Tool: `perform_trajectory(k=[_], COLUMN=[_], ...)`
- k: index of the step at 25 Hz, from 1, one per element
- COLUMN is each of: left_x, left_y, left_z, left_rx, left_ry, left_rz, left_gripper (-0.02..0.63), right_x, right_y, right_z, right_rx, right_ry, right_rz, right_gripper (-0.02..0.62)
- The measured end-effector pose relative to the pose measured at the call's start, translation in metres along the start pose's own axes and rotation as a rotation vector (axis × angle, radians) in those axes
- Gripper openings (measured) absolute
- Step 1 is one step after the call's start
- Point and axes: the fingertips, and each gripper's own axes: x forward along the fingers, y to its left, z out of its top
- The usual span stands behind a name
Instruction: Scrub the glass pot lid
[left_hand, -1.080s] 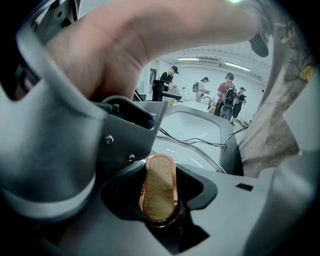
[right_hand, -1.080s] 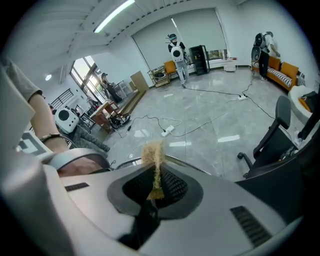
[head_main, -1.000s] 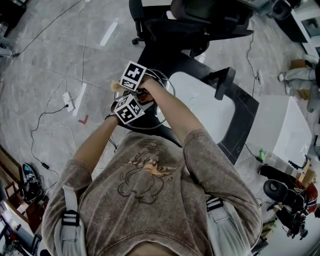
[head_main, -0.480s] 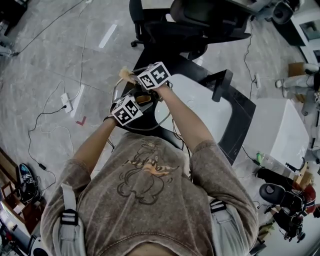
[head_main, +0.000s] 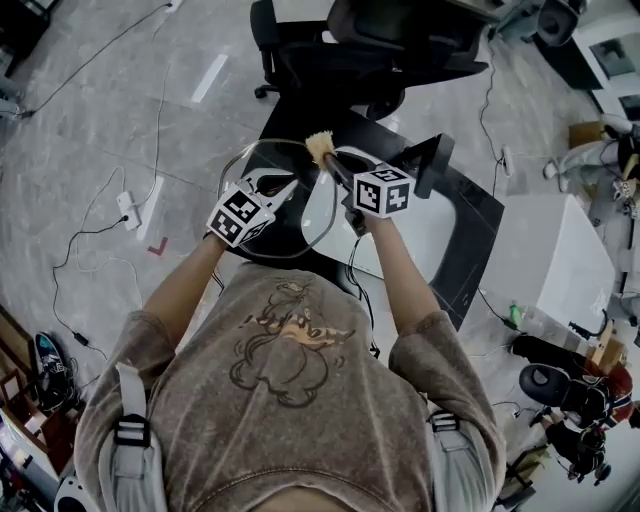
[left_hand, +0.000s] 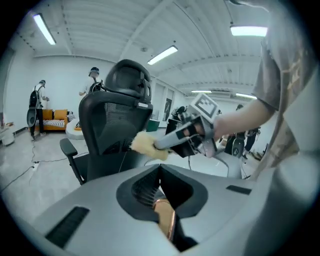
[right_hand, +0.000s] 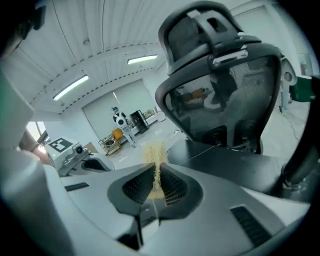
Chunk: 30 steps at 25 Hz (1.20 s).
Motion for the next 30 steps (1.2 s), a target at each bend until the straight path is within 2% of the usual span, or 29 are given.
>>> perform_trajectory(k=[4, 8, 10, 13, 17, 21, 30], left_x=[-0.018, -0.04, -0.049, -0.062, -0.072, -0.078, -0.081], left_y=[0.002, -0.006, -0.011, -0.019, -0.023, -0.023, -0.018], left_z=[0.036, 0.074, 0.09, 0.108, 0.116, 0.111, 0.101], left_rx=[-0.1, -0.126, -0.113, -0.051, 0.014, 0.032, 0.001], left_ry=[-0.072, -0.148, -0.186, -0.252, -0.336, -0.37, -0.361], left_rz=[0.059, 0.096, 0.114, 0.161, 0.214, 0.243, 0.283], left_gripper=[0.018, 0.018, 0.018, 0.017, 0.017, 0.017, 0.017], right_x=[-0.057, -0.108, -0.126, -0.144, -0.153, -0.151, -0.147], right_y=[0.017, 0.043, 0.056, 0.07, 0.079, 0.08, 0.073], right_z=[0.005, 0.019, 0.026, 0.033, 0.036, 0.032, 0.02], right_rx=[0.04, -0.002, -0.051, -0.145, -0.25, -0.278, -0.258], right_ry=[-0.15, -0.281, -0.336, -0.404, -0.481, -0.511, -0.488], right_rz=[-0.054, -0.135, -0.18, -0.264, -0.35, -0.38, -0.395], right_gripper=[0.043, 0.043, 0.043, 0.043, 0.043, 0.043, 0.043])
